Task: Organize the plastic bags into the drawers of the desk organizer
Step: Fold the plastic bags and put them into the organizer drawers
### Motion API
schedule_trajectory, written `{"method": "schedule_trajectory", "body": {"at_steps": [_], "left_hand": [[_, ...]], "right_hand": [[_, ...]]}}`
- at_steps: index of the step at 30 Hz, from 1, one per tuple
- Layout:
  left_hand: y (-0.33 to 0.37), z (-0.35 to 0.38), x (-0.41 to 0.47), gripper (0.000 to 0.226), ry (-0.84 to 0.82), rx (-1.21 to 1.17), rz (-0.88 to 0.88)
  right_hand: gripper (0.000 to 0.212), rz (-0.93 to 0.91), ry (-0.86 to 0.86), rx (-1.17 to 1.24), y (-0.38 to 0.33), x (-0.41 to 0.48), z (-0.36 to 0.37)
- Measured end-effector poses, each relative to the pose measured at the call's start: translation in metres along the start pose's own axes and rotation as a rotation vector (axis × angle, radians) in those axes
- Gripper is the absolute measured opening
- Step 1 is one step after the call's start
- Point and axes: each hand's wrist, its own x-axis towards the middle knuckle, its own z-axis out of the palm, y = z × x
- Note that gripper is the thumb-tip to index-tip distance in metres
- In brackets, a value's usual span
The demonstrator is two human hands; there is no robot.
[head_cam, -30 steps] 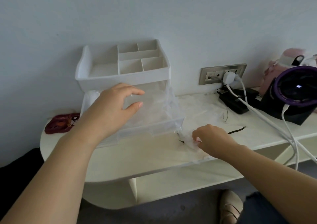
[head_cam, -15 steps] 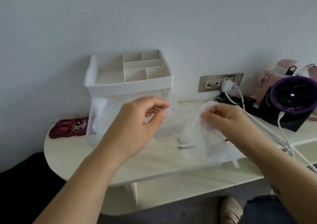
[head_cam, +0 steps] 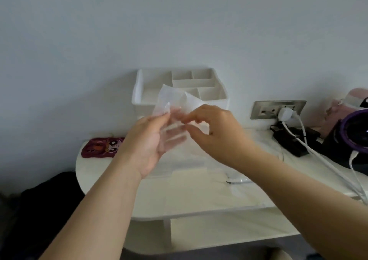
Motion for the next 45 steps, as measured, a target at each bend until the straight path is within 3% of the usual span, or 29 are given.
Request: {"method": "schedule_trajectory", "body": {"at_steps": [4, 10, 12, 15, 18, 25, 30, 36, 40, 42, 45], "left_hand": [[0.005, -0.009, 0.000, 0.017, 0.022, 0.083, -0.074], [0.008, -0.017, -0.002, 0.021, 0.083, 0.351, -0.071], [0.012, -0.021, -0.003, 0.023, 0.113, 0.656, 0.021], [0.015, -0.026, -0.005, 0.030, 0.250, 1.207, 0.293], [0.019, -0.018, -0.007, 0.034, 0.303, 1.327, 0.517], [-0.002, -0.013, 0.010, 0.043, -0.088, 1.624, 0.123], [-0.004, -0.009, 0.021, 0.055, -0.176, 1.681, -0.060], [-0.005, -0.010, 0.028, 0.056, -0.190, 1.664, -0.116], [-0.005, -0.012, 0.029, 0.055, -0.186, 1.646, -0.098], [-0.006, -0.013, 0.029, 0.050, -0.154, 1.613, -0.048], [-0.008, -0.013, 0.030, 0.038, -0.101, 1.582, 0.072]], "right_hand": [[0.033, 0.005, -0.223, -0.257, 0.018, 0.006, 0.017], [0.045, 0.074, -0.506, -0.290, 0.024, 0.023, 0.021], [0.046, 0.062, -0.564, -0.295, 0.023, 0.028, 0.023], [0.046, 0.038, -0.607, -0.288, 0.022, 0.032, 0.027], [0.045, 0.009, -0.595, -0.300, 0.019, 0.032, 0.025], [0.030, -0.032, -0.404, -0.406, 0.008, 0.025, 0.002], [0.058, 0.058, -0.662, -0.595, 0.017, 0.026, 0.011], [0.077, 0.130, -0.747, -0.578, 0.025, 0.036, 0.016], [0.073, 0.084, -0.646, -0.494, 0.021, 0.032, 0.001], [0.052, 0.048, -0.485, -0.356, 0.019, 0.026, -0.012], [0.008, 0.028, -0.095, -0.098, 0.028, 0.008, -0.033]]}}
